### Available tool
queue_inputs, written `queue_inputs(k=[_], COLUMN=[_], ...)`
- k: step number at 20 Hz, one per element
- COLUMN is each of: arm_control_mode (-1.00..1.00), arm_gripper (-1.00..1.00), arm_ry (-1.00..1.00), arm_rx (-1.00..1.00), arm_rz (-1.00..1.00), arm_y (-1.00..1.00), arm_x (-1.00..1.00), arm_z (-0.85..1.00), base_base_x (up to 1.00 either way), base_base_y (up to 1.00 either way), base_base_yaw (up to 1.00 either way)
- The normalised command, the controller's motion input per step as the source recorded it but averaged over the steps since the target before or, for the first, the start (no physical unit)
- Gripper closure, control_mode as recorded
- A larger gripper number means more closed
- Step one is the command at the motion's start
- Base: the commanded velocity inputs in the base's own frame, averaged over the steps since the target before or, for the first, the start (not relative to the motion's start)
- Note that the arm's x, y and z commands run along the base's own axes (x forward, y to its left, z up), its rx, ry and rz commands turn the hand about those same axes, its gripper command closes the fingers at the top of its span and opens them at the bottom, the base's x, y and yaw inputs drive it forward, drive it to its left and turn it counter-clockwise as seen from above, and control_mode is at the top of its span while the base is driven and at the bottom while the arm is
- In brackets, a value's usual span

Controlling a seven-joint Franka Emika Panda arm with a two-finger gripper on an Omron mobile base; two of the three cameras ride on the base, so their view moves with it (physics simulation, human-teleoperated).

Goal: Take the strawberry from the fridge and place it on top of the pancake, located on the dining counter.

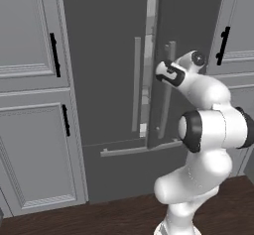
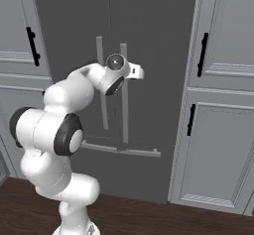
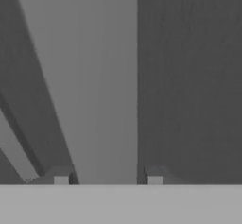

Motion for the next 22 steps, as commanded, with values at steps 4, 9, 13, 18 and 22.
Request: queue_inputs(k=[4, 9, 13, 18, 22], arm_control_mode=[-1.0, -1.0, -1.0, -1.0, -1.0], arm_gripper=[1.0, 1.0, 1.0, 1.0, 1.0], arm_ry=[0.04, 0.03, 0.01, 0.03, 0.04], arm_rx=[0.04, 0.05, 0.02, 0.02, 0.03], arm_rz=[0.07, 0.08, 0.07, 0.01, 0.0], arm_y=[-0.96, -1.0, -0.97, -0.72, -0.66], arm_x=[-1.0, -1.0, -1.0, -0.81, -0.55], arm_z=[-0.15, -0.18, -0.25, -0.1, 0.0], base_base_x=[0.0, 0.0, 0.0, 0.0, 0.0], base_base_y=[0.0, 0.0, 0.0, 0.0, 0.0], base_base_yaw=[0.0, 0.0, 0.0, 0.0, 0.0])
